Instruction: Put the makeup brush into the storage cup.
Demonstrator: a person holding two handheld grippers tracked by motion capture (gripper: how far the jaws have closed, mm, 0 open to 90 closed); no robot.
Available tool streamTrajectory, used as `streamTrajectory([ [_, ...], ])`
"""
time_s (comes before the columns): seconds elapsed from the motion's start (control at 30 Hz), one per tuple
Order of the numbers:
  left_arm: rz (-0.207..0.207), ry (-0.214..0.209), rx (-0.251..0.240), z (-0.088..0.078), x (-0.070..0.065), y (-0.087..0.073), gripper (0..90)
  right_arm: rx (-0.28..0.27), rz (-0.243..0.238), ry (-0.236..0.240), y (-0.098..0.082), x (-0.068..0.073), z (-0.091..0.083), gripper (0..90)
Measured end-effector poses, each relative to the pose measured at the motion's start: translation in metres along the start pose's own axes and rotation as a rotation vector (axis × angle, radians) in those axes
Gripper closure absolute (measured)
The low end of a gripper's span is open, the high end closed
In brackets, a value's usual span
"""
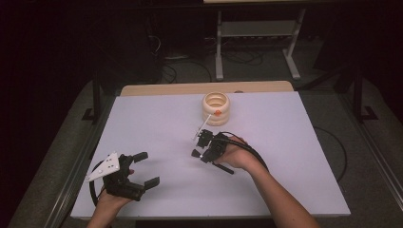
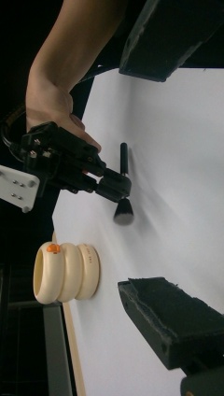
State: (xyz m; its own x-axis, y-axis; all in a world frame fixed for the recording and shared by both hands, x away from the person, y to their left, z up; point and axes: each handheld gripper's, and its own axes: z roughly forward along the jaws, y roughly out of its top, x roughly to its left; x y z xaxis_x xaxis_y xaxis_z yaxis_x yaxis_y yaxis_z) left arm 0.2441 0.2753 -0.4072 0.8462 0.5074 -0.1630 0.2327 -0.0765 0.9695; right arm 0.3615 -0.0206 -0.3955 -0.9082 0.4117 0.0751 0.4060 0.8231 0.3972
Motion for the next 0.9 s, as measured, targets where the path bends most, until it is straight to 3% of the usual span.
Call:
streamTrajectory([
  [0.2, 0.002, -0.003, 0.006, 0.001, 0.001, -0.001, 0.0, -0.072, 0.020, 0.004, -0.006, -0.008, -0.011, 77.1],
  [0.57, -0.007, -0.006, 0.008, 0.003, -0.001, -0.002, 0.0, -0.157, 0.053, -0.006, -0.012, -0.013, -0.022, 77.1],
  [0.9, -0.004, -0.005, 0.010, 0.002, 0.000, -0.002, 0.0, -0.238, 0.119, -0.021, -0.017, -0.020, -0.035, 77.1],
])
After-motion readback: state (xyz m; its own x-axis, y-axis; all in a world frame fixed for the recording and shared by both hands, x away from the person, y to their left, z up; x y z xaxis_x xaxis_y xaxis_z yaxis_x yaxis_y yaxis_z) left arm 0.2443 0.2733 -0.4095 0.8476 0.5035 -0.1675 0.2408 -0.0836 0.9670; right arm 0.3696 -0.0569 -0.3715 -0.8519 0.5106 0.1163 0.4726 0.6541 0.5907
